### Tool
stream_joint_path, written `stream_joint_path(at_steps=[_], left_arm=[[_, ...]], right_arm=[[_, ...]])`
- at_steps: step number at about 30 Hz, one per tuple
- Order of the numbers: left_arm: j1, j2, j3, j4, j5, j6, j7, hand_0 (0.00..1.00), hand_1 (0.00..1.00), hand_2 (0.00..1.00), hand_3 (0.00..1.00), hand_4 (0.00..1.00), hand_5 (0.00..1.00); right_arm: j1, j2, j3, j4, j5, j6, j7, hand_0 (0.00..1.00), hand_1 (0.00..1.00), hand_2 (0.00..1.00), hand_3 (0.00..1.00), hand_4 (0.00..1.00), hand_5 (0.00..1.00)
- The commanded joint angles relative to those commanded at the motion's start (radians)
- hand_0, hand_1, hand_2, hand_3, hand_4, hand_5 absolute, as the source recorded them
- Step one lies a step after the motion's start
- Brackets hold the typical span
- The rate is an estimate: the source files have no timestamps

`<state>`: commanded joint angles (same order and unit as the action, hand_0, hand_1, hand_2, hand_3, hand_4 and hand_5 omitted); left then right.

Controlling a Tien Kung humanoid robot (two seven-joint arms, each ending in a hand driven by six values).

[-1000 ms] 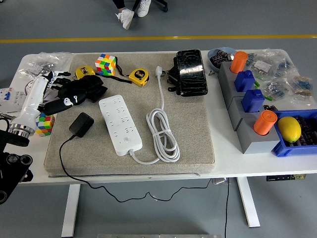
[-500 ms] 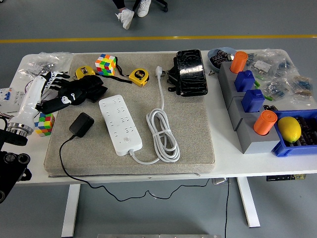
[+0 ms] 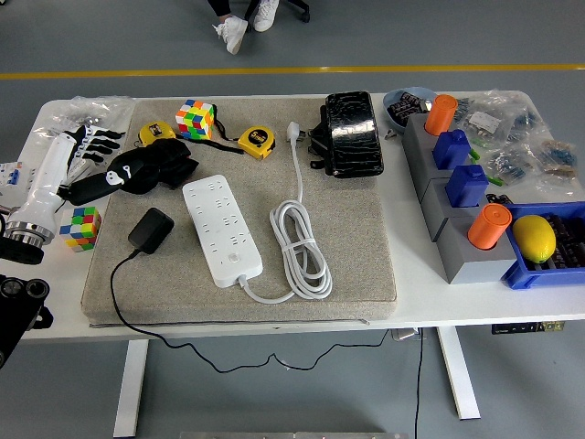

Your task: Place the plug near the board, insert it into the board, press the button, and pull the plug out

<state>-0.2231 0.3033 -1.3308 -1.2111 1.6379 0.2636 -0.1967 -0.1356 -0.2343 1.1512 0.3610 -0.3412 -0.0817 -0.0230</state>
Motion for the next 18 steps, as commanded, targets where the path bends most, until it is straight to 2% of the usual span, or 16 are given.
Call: stream_joint_path(at_steps=[18], left_arm=[[-0.012, 0.01, 0.009, -0.004, 0.002, -0.004, 0.012, 0.48, 0.574, 0.577, 0.611, 0.906, 0.388]], right_arm=[[0.006, -0.003, -0.015, 0.0, 0.002, 0.001, -0.002, 0.567, 0.66, 0.664, 0.548, 0.924, 0.475]])
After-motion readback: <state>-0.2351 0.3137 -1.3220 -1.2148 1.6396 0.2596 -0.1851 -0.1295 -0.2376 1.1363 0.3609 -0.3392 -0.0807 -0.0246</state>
